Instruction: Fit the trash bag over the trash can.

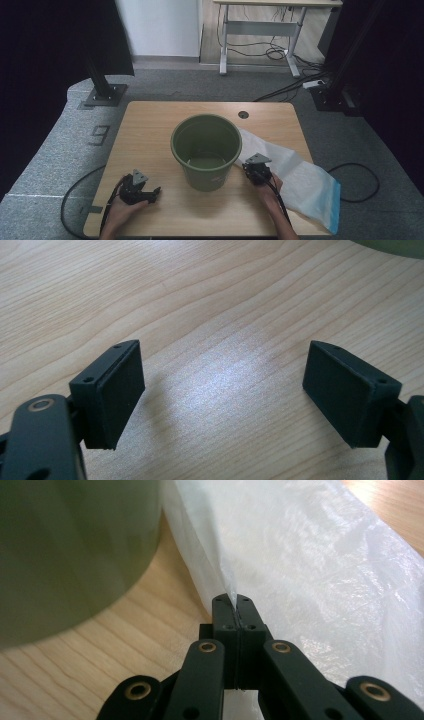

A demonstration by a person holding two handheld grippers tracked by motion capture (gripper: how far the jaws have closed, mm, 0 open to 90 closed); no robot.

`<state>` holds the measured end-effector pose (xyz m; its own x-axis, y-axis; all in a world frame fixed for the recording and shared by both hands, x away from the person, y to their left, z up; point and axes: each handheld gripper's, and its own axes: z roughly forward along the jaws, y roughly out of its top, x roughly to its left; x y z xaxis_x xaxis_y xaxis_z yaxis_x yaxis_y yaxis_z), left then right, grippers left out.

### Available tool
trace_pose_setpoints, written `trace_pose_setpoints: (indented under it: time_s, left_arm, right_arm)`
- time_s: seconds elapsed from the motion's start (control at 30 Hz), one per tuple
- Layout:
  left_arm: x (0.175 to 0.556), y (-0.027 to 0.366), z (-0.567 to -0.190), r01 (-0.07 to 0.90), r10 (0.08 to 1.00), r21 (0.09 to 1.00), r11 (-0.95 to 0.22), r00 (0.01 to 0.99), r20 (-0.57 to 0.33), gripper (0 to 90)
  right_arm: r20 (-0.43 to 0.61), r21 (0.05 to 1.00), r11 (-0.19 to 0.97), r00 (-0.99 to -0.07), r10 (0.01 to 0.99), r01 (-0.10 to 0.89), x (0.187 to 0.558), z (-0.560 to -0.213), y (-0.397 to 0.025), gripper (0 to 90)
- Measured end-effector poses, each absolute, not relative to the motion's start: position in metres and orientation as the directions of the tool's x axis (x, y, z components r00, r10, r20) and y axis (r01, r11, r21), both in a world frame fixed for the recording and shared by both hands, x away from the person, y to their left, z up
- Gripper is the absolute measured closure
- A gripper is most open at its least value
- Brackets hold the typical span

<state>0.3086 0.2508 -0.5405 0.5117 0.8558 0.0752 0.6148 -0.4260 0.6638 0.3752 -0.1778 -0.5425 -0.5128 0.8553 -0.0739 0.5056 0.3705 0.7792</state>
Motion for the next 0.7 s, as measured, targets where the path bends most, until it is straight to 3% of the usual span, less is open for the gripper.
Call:
trace_pose_setpoints:
  time_s: [0.03,0.13,0.27,0.37,0.7]
  left_arm:
    - [0.309,0.251,-0.54,0.615,0.856,0.664,-0.426,0.512,0.075,16.6]
    - [0.309,0.252,-0.54,0.615,0.857,0.664,-0.425,0.509,0.077,16.7]
    - [0.309,0.253,-0.54,0.616,0.858,0.663,-0.425,0.508,0.078,16.6]
    - [0.309,0.253,-0.54,0.617,0.859,0.663,-0.423,0.506,0.077,16.6]
    - [0.309,0.253,-0.542,0.62,0.86,0.671,-0.406,0.507,0.052,16.8]
  right_arm:
    - [-0.074,0.779,0.37,-0.513,0.855,0.506,0.375,-0.542,-0.178,88.8]
    - [0.072,0.825,0.229,-0.498,0.864,0.516,0.373,-0.53,-0.196,88.8]
    - [0.112,0.846,0.176,-0.491,0.864,0.503,0.369,-0.522,-0.206,88.8]
    - [0.184,0.871,0.073,-0.461,0.868,0.485,0.365,-0.509,-0.221,88.8]
    - [0.234,0.924,-0.059,-0.437,0.868,0.378,0.349,-0.473,-0.243,88.8]
